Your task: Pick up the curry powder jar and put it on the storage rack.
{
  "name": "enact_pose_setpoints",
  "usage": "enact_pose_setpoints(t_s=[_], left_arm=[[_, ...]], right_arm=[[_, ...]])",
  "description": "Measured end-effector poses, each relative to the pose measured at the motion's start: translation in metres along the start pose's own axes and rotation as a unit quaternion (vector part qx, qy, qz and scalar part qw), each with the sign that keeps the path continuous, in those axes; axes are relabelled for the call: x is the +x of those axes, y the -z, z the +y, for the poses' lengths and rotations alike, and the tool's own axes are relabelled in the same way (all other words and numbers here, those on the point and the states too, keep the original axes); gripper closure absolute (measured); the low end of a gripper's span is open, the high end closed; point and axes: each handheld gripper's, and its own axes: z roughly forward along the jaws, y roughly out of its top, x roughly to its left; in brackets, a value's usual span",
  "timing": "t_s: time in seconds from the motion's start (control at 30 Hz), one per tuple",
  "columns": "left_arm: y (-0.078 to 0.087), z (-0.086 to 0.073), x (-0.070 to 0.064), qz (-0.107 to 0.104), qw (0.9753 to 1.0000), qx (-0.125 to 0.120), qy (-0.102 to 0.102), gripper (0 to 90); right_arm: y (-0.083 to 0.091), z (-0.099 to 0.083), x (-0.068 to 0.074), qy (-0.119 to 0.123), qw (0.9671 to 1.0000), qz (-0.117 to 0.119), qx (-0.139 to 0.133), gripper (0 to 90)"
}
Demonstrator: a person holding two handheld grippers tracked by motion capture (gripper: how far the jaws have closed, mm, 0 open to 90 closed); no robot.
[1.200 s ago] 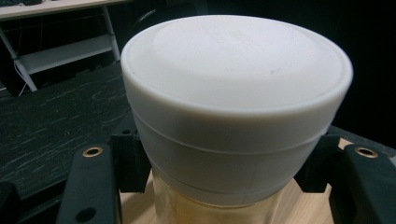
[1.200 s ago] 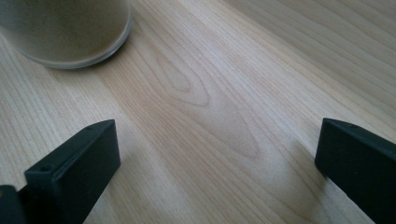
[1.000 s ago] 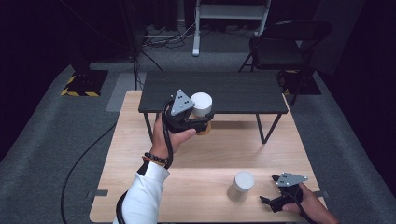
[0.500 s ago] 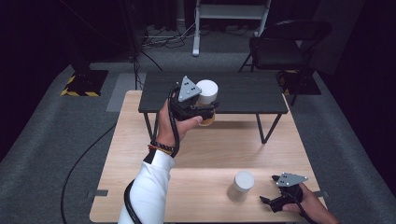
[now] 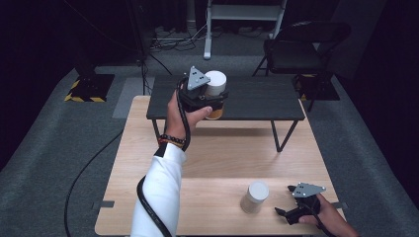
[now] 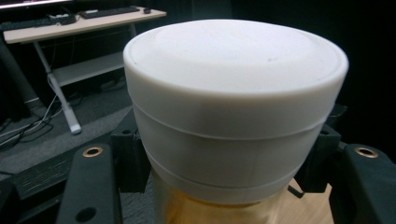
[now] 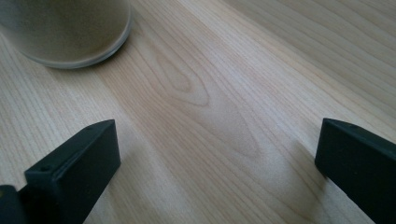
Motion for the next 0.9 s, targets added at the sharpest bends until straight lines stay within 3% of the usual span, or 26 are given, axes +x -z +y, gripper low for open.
enact_pose_setpoints(t_s=[0.37, 0.57, 0.73, 0.9], left_arm=[[-0.025, -0.006, 0.003, 0.019, 0.9996, -0.003, 0.019, 35.2], [-0.034, -0.008, 0.006, 0.023, 0.9994, 0.001, 0.025, 35.2], [-0.039, -0.016, 0.012, 0.017, 0.9989, -0.010, 0.043, 35.2], [-0.043, -0.017, 0.010, 0.022, 0.9991, -0.002, 0.035, 35.2]], right_arm=[[0.000, 0.000, 0.000, 0.000, 1.0000, 0.001, 0.001, 0.0], [0.000, 0.000, -0.001, 0.001, 1.0000, 0.001, 0.000, 0.0], [0.000, 0.000, -0.001, 0.001, 1.0000, 0.001, 0.000, 0.0], [0.000, 0.000, 0.000, 0.001, 1.0000, 0.001, 0.000, 0.0]])
